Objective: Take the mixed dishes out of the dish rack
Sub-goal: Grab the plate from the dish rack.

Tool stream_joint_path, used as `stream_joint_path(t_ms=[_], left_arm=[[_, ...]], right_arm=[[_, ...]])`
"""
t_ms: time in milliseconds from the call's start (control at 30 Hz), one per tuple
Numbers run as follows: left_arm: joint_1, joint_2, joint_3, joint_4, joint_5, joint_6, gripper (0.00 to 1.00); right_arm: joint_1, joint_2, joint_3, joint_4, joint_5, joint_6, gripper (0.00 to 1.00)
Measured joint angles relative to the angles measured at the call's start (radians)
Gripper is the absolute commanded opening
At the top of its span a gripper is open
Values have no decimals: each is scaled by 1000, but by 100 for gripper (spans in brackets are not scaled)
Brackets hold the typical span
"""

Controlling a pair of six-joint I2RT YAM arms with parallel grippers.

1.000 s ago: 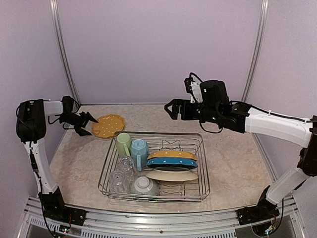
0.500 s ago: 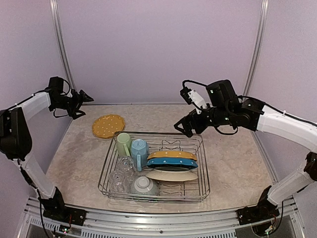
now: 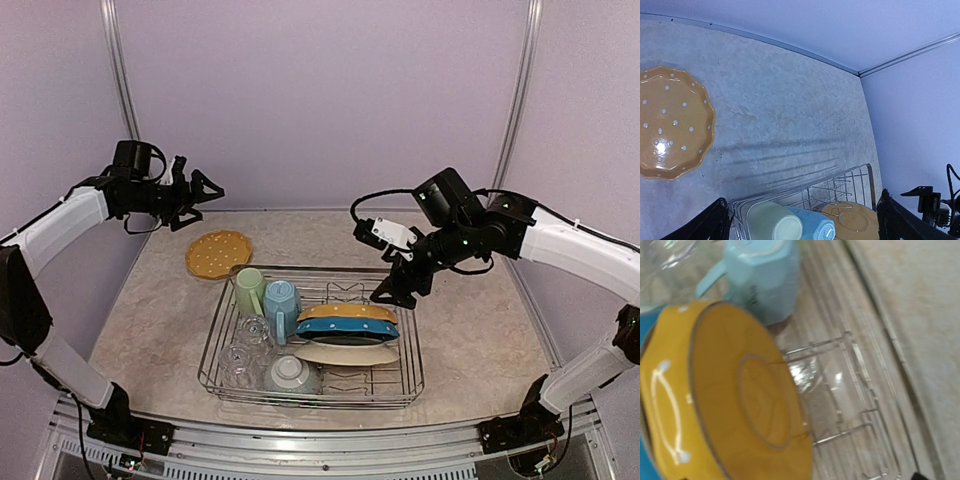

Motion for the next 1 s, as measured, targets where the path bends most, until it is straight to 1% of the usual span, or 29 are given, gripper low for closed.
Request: stream_joint_path(t_ms=[233,467,567,667,933,1000], left_arm=[[-23,-19,-8,22,18,7,98],[-33,-19,-12,25,23,8,98],[-35,-19,-14,25,23,8,98],[-35,-19,-15,25,23,9,98],[-35,-19,-17,26,23,10,98],[-35,-19,-17,25,23,10,98]], right_arm=[[15,37,15,-46,-72,-45,92],[37,97,39,-65,-92,-58,92],[46,106,56,-71,-79,-61,88],[63,108,63,-74,-40,-62,86],[100,119,68,-58,140,-61,82],[105,125,68,-58,178,-60,78]])
